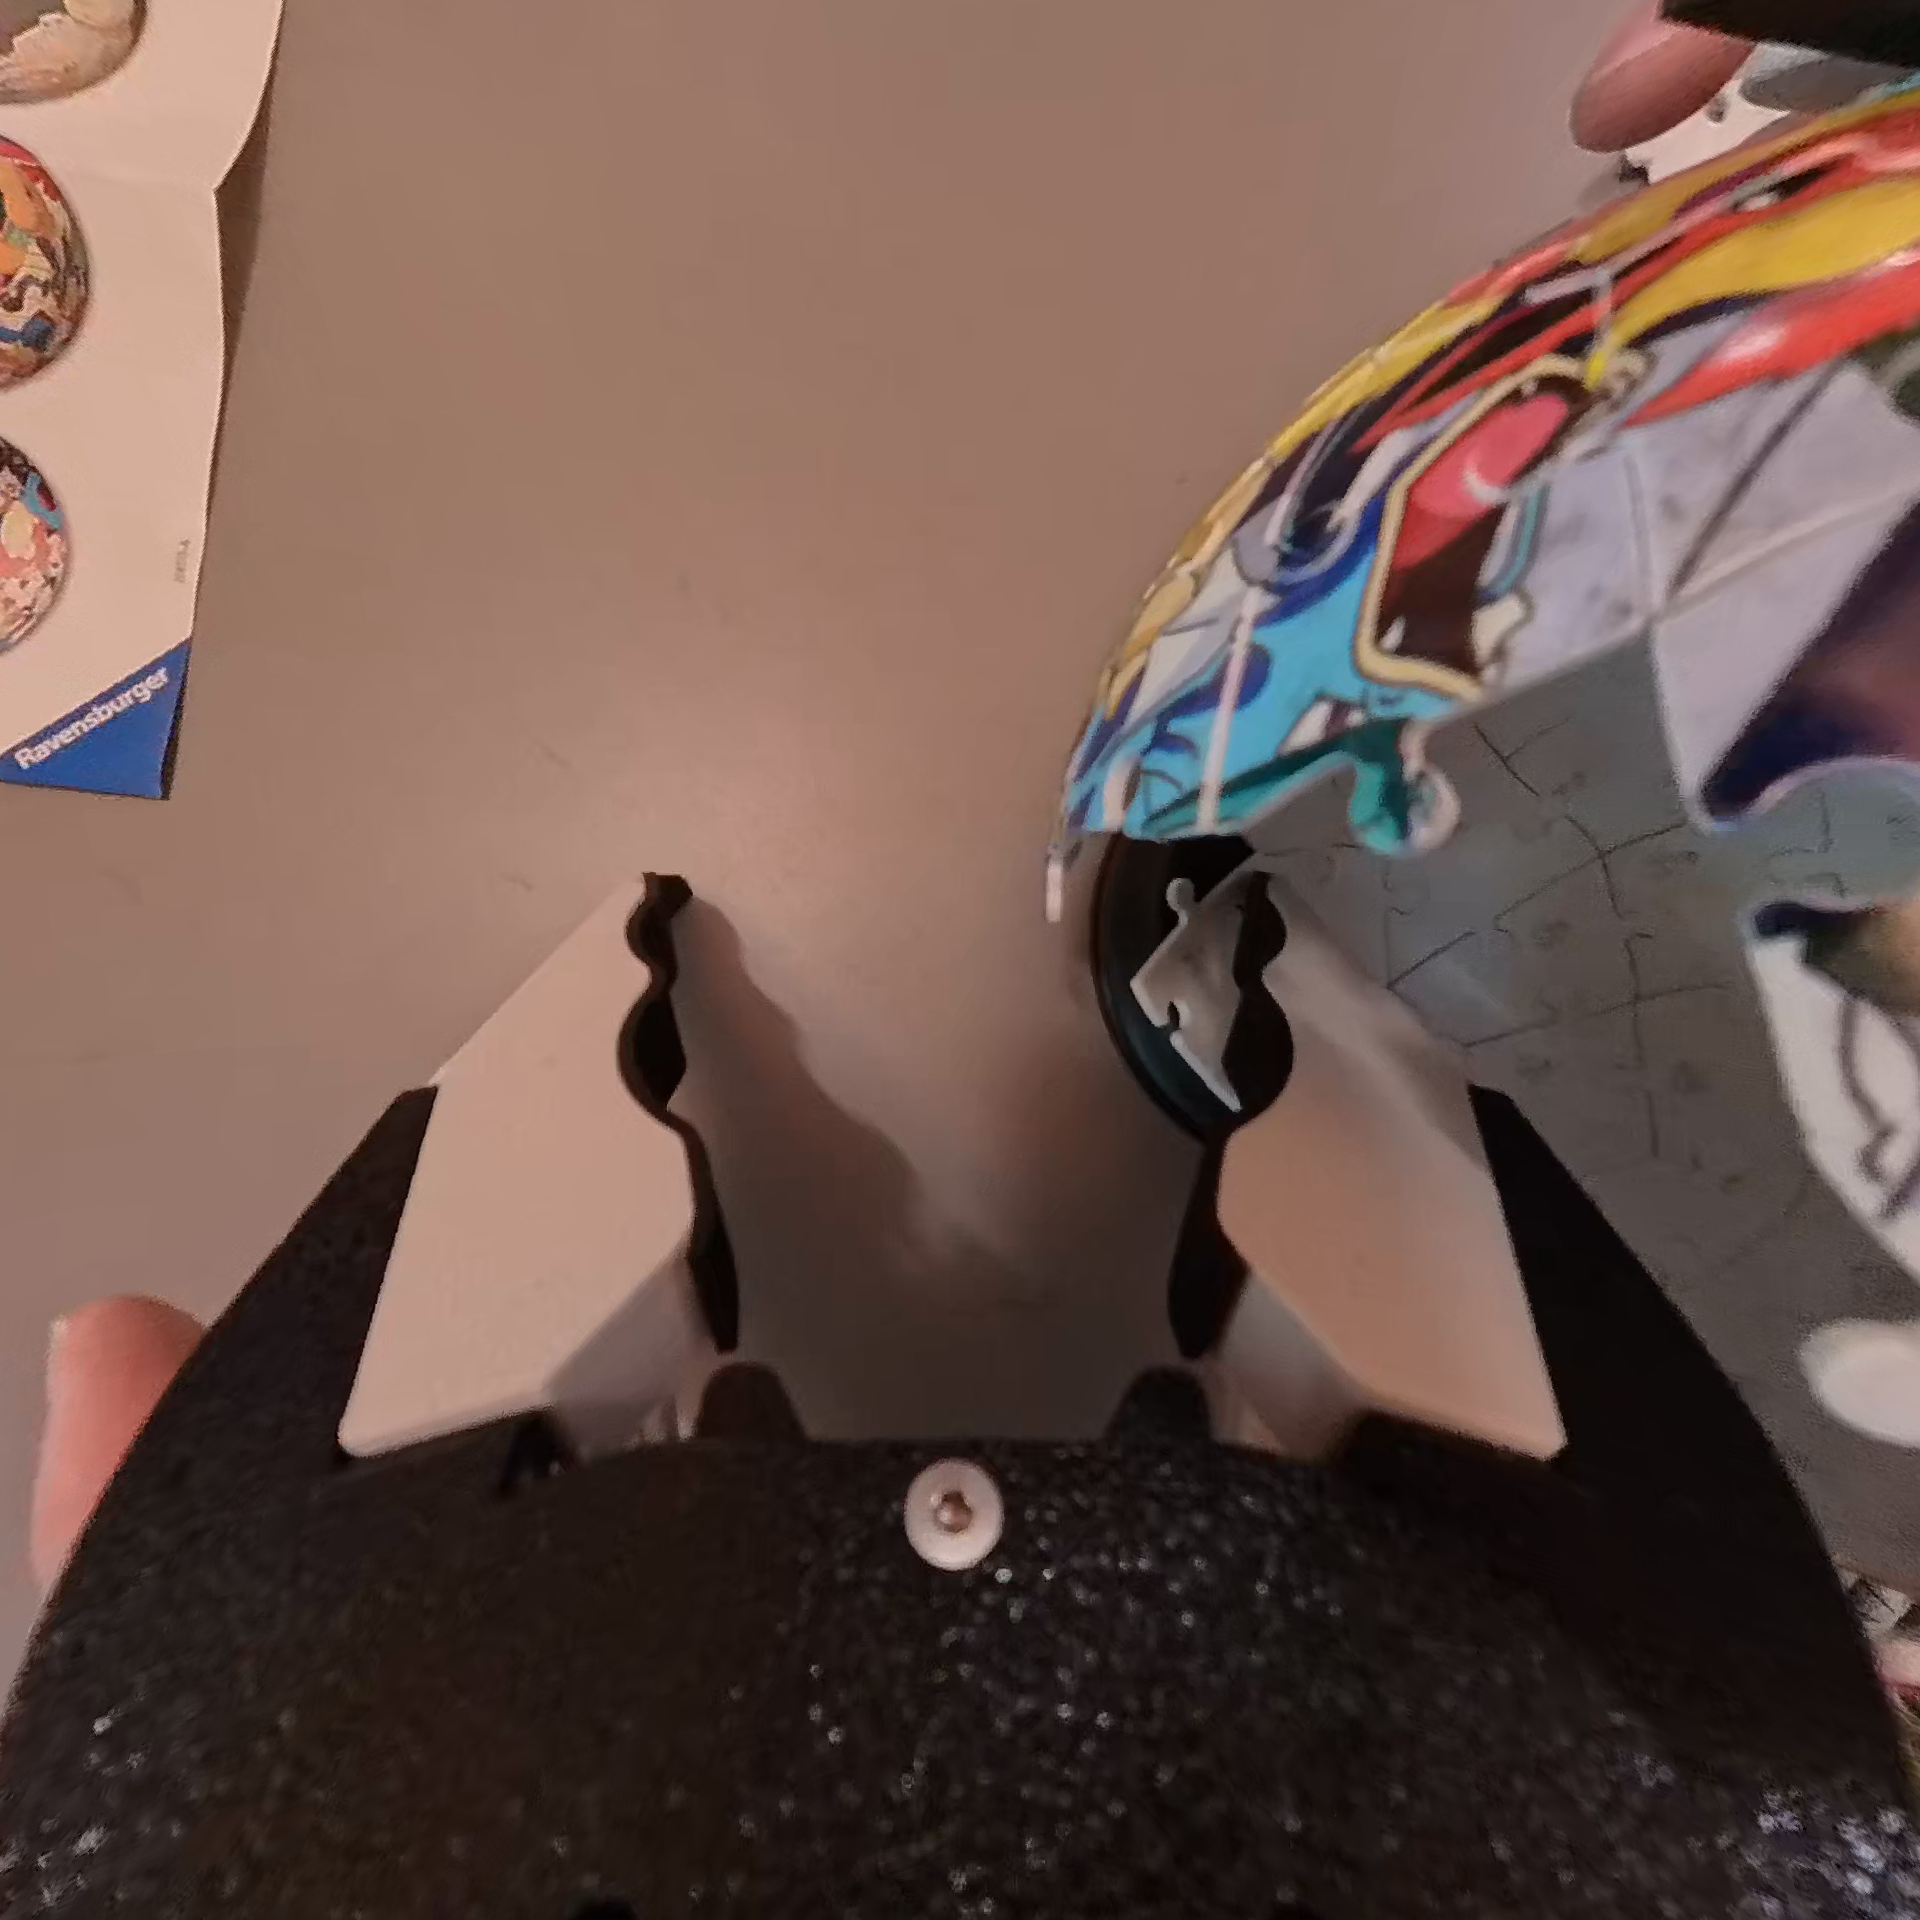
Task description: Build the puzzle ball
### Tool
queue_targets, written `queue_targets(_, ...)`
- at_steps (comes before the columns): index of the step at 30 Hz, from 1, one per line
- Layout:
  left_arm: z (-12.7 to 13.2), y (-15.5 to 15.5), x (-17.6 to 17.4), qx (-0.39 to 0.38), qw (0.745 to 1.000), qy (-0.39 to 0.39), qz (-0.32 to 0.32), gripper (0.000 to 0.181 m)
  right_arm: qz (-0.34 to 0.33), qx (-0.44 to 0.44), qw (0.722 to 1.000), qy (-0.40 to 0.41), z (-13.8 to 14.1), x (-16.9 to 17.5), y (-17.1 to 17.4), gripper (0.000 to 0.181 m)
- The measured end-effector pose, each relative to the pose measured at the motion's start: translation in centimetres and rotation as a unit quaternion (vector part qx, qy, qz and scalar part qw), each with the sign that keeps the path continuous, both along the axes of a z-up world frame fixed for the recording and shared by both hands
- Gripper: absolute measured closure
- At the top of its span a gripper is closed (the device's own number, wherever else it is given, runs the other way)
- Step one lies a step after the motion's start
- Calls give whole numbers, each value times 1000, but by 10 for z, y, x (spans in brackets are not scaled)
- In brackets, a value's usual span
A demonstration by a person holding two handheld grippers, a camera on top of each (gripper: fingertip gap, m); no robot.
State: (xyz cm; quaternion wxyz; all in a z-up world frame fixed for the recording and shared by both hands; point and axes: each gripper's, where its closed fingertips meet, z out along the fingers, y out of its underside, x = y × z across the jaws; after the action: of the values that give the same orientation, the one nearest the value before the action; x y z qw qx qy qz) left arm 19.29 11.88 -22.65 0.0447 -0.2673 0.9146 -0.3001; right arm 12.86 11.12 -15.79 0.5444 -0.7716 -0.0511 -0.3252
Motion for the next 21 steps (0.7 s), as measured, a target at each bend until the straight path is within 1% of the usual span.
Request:
queue_targets(3,-1,-1,1,11,1000,-4,1,74,-2,0,1000,0,0,1,0,29)
queue_targets(8,1,-2,3,-17,1000,-12,-5,74,-5,0,1000,-5,0,2,0,30)
queue_targets(10,1,3,6,-28,1000,-11,3,72,-3,0,1000,-6,0,1,0,31)
queue_targets(12,4,9,8,-48,999,-5,15,76,-2,-2,1000,-9,0,0,1,32)
queue_targets(16,7,17,10,-80,996,2,32,77,-1,-2,1000,-8,0,0,1,32)
queue_targets(21,8,22,7,-81,996,12,37,79,-4,-4,1000,-9,-1,1,1,33)
